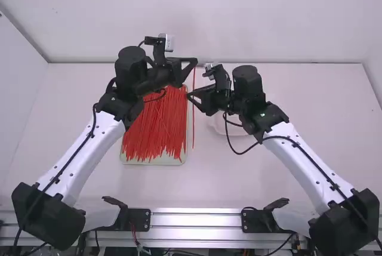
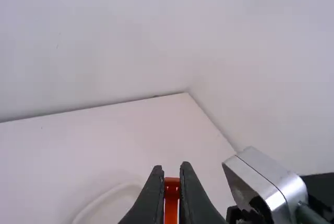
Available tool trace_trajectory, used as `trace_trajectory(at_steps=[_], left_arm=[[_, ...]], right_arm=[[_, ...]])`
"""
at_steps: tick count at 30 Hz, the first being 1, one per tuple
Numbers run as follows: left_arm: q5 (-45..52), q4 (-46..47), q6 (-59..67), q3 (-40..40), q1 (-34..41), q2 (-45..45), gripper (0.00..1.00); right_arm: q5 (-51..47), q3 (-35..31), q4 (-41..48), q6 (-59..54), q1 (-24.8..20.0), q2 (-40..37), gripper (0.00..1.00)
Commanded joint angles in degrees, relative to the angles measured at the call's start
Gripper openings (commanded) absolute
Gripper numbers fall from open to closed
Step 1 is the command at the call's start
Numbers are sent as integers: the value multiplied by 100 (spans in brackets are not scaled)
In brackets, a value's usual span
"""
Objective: Fasten the cable tie
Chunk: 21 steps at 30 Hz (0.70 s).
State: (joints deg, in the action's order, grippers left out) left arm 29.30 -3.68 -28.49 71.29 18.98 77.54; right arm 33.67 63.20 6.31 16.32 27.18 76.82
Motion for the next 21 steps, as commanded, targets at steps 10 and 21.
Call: trace_trajectory(at_steps=[10,21], left_arm=[[-44,-4,240,-22,11,-138,2],[820,-175,758,35,-553,-177,49]], right_arm=[[59,166,11,-42,-11,-4,0],[1084,168,7,-1064,-442,-57,0]])
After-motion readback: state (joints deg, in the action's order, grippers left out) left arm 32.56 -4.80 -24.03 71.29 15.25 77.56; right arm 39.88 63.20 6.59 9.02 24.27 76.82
